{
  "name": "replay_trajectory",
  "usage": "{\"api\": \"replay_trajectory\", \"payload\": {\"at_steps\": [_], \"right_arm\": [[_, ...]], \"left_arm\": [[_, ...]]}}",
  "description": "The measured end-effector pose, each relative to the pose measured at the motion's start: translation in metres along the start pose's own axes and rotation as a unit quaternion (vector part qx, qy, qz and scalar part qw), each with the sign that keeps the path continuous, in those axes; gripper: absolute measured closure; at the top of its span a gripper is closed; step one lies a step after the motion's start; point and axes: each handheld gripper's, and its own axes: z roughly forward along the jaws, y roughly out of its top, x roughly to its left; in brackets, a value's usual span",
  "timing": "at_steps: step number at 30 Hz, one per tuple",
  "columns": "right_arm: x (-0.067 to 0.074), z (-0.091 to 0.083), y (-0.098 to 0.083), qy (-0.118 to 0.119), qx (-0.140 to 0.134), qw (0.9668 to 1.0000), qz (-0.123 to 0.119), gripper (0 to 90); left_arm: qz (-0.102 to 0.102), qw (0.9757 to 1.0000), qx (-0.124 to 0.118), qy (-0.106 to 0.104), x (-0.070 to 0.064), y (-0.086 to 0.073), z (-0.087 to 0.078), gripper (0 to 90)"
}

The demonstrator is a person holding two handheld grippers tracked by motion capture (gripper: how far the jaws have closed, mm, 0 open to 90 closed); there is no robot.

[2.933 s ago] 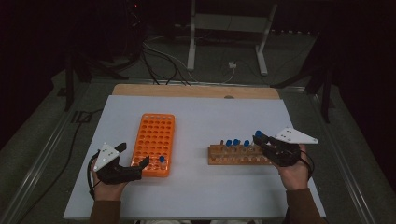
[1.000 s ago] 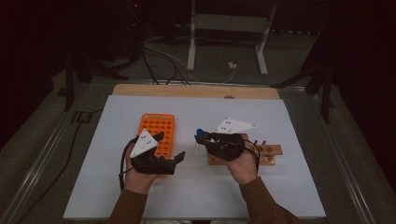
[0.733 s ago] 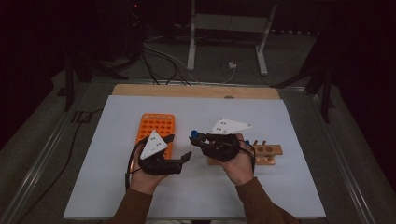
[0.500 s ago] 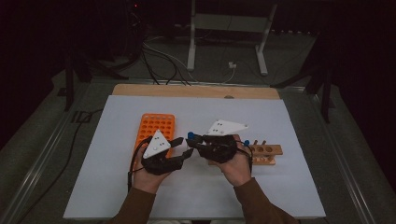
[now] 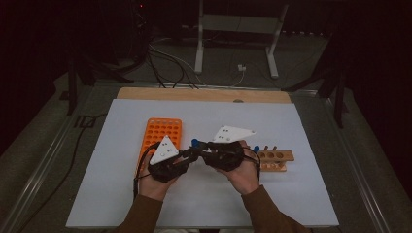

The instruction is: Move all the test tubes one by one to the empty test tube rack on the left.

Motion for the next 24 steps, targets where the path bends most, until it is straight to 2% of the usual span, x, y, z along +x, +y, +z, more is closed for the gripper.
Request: {"api": "replay_trajectory", "payload": {"at_steps": [2,5,6,7,11,13,16,19,24], "right_arm": [[-0.001,-0.002,0.000,0.012,-0.005,0.9999,0.004,61.0],[-0.001,-0.004,-0.002,0.006,-0.009,0.9999,0.002,46.2],[-0.001,-0.006,-0.003,-0.001,-0.011,0.9999,0.007,35.7],[-0.001,-0.006,-0.003,-0.001,-0.011,0.9999,0.007,35.7],[-0.003,-0.011,-0.007,-0.016,-0.013,0.9997,0.011,19.2],[-0.004,-0.013,-0.010,-0.022,-0.010,0.9996,0.013,15.2],[-0.006,-0.016,-0.017,-0.025,-0.008,0.9994,0.021,14.4],[-0.009,-0.019,-0.023,-0.025,-0.008,0.9993,0.025,11.6],[-0.011,-0.026,-0.028,-0.031,-0.010,0.9992,0.025,10.9]], "left_arm": [[-0.002,1.0000,0.000,0.001,0.001,0.000,0.000,77.5],[-0.007,0.9999,-0.001,0.010,0.004,0.001,0.000,77.6],[-0.008,0.9999,-0.002,0.013,0.005,0.002,-0.001,77.6],[-0.010,0.9998,-0.003,0.017,0.007,0.002,-0.002,77.6],[-0.015,0.9994,-0.014,0.028,0.012,0.005,-0.008,77.6],[-0.018,0.9990,-0.019,0.035,0.015,0.005,-0.012,77.6],[-0.023,0.9983,-0.027,0.047,0.020,0.005,-0.018,77.6],[-0.019,0.9974,-0.030,0.063,0.023,0.005,-0.026,77.6],[-0.023,0.9953,-0.037,0.087,0.031,0.001,-0.041,77.6]]}}
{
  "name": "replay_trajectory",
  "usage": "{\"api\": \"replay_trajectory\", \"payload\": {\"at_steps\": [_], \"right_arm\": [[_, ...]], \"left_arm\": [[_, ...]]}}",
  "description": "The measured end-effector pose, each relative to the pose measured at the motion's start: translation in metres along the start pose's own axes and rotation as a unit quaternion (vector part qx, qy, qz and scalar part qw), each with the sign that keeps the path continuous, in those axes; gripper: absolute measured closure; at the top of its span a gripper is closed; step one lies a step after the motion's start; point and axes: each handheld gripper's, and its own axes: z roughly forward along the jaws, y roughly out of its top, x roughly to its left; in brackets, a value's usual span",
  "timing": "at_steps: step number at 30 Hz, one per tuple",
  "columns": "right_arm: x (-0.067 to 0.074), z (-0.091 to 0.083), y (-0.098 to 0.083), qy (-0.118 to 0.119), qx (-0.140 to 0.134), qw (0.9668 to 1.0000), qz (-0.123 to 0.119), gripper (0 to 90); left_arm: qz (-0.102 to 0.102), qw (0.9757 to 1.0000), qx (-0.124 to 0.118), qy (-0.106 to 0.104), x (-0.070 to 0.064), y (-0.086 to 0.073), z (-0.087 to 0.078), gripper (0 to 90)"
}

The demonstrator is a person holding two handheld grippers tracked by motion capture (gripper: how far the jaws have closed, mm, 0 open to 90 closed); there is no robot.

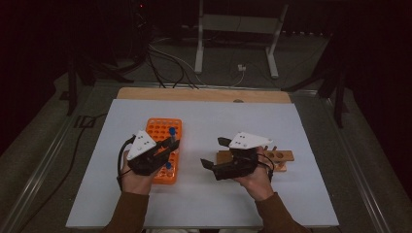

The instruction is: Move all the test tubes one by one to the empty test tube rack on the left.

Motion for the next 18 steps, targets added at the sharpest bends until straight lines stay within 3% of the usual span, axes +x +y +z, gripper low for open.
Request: {"api": "replay_trajectory", "payload": {"at_steps": [12,18], "right_arm": [[0.001,-0.005,-0.007,-0.007,0.001,0.9999,-0.008,9.3],[0.001,-0.007,-0.009,-0.007,0.001,0.9999,-0.009,9.4]], "left_arm": [[-0.022,0.9993,0.011,0.029,0.019,-0.032,-0.022,77.6],[-0.024,0.9993,0.016,0.024,0.020,-0.050,-0.025,77.5]]}}
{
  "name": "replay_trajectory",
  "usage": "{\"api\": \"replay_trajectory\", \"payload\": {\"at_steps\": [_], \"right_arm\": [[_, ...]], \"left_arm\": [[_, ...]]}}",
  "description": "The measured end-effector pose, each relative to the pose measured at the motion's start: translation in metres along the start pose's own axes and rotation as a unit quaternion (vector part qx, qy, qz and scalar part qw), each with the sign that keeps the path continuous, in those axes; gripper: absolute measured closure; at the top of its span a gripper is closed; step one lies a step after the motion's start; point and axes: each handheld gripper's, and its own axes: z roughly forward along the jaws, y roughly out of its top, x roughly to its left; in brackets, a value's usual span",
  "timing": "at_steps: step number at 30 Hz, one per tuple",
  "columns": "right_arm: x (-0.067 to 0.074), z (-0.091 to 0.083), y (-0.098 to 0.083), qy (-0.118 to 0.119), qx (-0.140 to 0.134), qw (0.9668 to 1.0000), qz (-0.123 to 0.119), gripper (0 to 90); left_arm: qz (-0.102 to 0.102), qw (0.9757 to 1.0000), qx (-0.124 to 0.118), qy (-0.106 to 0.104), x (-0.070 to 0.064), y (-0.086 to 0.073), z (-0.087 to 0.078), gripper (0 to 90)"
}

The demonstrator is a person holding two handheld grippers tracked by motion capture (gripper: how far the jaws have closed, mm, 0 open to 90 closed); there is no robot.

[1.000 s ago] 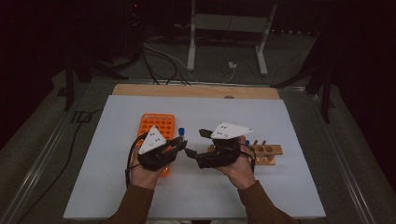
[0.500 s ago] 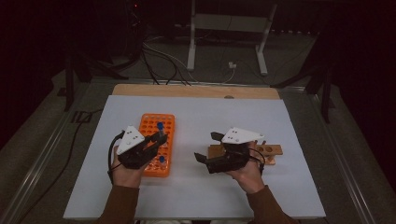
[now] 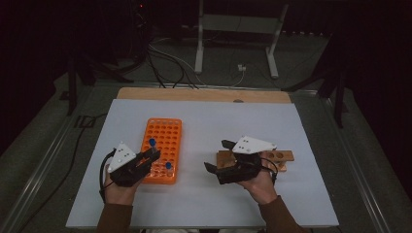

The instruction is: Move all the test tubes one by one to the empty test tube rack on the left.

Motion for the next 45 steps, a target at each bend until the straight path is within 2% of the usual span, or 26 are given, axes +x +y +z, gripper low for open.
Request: {"api": "replay_trajectory", "payload": {"at_steps": [5,10,21,30,37,45], "right_arm": [[0.001,0.000,-0.001,0.002,0.000,1.0000,-0.002,9.4],[0.000,-0.001,-0.002,0.002,-0.002,1.0000,-0.001,9.5],[-0.001,-0.004,-0.010,0.005,-0.007,0.9999,0.011,9.7],[-0.006,-0.010,-0.029,-0.002,-0.003,0.9995,0.030,7.5],[-0.009,-0.015,-0.036,-0.003,0.003,0.9997,0.024,5.8],[-0.013,-0.024,-0.041,-0.006,-0.001,0.9997,0.023,5.7]], "left_arm": [[0.004,0.9999,0.003,-0.016,-0.002,-0.011,0.002,77.5],[0.007,0.9997,0.012,-0.019,-0.005,-0.018,0.006,77.5],[0.011,0.9994,0.031,-0.012,-0.010,-0.029,0.013,77.4],[0.015,0.9988,0.047,-0.006,-0.015,-0.038,0.015,77.4],[0.021,0.9977,0.064,-0.002,-0.015,-0.045,0.020,77.4],[0.036,0.9959,0.082,0.006,-0.017,-0.047,0.021,77.4]]}}
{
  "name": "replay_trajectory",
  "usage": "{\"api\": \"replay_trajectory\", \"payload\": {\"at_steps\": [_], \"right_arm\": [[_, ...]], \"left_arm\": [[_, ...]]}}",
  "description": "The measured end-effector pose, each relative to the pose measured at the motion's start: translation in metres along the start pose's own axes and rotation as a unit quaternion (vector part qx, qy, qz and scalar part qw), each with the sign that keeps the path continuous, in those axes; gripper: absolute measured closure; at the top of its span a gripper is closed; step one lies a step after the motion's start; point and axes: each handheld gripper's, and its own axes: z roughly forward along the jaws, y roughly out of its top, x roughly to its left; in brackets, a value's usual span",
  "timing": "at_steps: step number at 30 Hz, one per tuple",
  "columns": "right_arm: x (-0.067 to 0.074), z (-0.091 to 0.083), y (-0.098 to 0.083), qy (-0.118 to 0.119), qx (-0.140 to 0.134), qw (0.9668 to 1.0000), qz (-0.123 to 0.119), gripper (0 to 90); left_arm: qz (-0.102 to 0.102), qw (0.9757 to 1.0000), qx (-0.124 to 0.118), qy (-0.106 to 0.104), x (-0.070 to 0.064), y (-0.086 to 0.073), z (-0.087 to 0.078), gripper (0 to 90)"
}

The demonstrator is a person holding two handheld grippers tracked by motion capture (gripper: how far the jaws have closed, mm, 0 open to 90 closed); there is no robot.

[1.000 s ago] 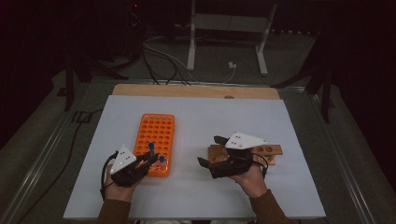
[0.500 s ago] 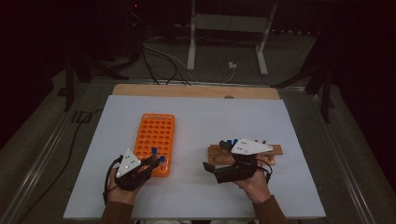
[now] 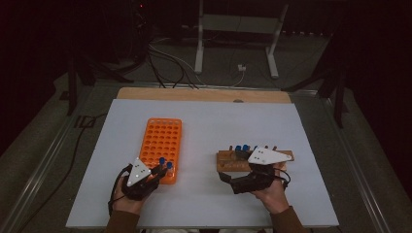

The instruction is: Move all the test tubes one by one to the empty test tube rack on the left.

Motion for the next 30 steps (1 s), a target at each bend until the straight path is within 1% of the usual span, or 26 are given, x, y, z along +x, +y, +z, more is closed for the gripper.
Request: {"api": "replay_trajectory", "payload": {"at_steps": [2,4,9,10,20,25,27,28,29,30], "right_arm": [[-0.0006,-0.0010,-0.0006,0.000,0.000,1.0000,0.000,5.7],[-0.0011,-0.0015,-0.0012,0.000,-0.001,1.0000,0.000,5.7],[-0.0010,-0.0018,-0.0014,0.000,-0.001,1.0000,-0.001,5.9],[-0.0009,-0.0017,-0.0014,0.001,-0.001,1.0000,-0.001,5.9],[-0.0021,-0.0023,-0.0021,0.000,-0.002,1.0000,-0.001,5.9],[-0.0023,-0.0030,-0.0021,-0.001,-0.005,1.0000,0.001,5.9],[-0.0030,-0.0036,-0.0022,-0.001,-0.006,1.0000,0.001,5.9],[-0.0033,-0.0040,-0.0022,-0.002,-0.006,1.0000,0.002,5.9],[-0.0036,-0.0043,-0.0023,-0.002,-0.006,1.0000,0.004,5.9],[-0.0040,-0.0046,-0.0024,-0.002,-0.007,1.0000,0.004,5.9]], "left_arm": [[0.000,1.0000,0.001,0.000,-0.0002,-0.0015,-0.0003,77.5],[-0.005,1.0000,0.004,0.000,0.0002,-0.0020,-0.0009,77.5],[-0.005,0.9999,0.015,0.001,-0.0002,-0.0034,0.0003,77.7],[-0.003,0.9998,0.019,0.001,-0.0001,-0.0039,0.0009,77.7],[-0.003,0.9998,0.017,0.005,-0.0011,-0.0047,0.0012,77.9],[-0.008,0.9999,0.015,0.000,-0.0002,-0.0051,0.0005,77.3],[-0.014,0.9998,0.013,-0.010,0.0011,-0.0054,0.0002,74.9],[-0.014,0.9998,0.012,-0.011,0.0008,-0.0054,0.0000,72.6],[-0.011,0.9998,0.013,-0.008,0.0005,-0.0052,-0.0006,71.3],[-0.012,0.9998,0.015,-0.002,0.0008,-0.0049,-0.0009,66.9]]}}
